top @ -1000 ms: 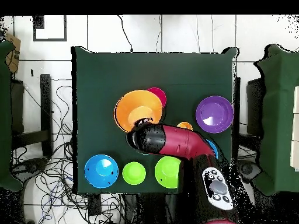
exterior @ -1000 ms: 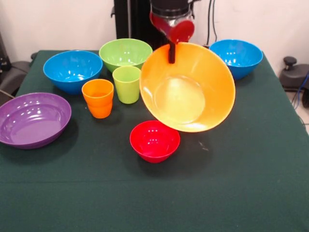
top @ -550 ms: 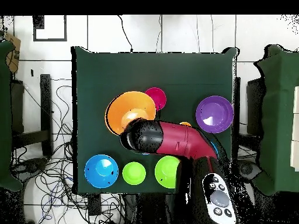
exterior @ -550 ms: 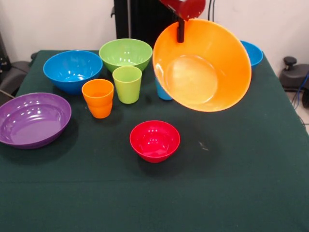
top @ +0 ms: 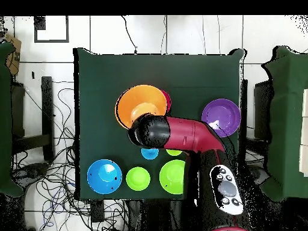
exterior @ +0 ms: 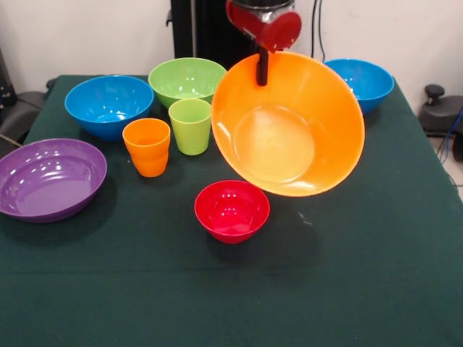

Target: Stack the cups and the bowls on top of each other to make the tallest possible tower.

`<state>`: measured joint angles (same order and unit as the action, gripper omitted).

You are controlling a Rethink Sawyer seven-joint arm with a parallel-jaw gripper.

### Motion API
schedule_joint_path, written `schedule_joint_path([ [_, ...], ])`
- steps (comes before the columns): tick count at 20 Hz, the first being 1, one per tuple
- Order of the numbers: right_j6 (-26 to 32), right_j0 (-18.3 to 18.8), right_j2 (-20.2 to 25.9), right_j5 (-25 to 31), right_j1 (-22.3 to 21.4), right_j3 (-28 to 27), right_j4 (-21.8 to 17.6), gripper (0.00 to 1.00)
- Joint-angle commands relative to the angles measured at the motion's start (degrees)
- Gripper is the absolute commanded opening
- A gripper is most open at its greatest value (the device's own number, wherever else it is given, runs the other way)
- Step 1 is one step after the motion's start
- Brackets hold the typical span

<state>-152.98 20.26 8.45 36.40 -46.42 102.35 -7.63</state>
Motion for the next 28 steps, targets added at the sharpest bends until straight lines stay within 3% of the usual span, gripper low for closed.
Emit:
schedule_joint_path([
  [1,9.0,1.8,4.4,-3.5,4.8,-3.9,-5.3,0.0],
  [19,13.2,9.5,9.8,-3.6,10.3,-8.5,-10.0,0.0],
  [28,8.1,7.0,8.8,-11.0,16.7,-12.3,-14.1,0.0],
])
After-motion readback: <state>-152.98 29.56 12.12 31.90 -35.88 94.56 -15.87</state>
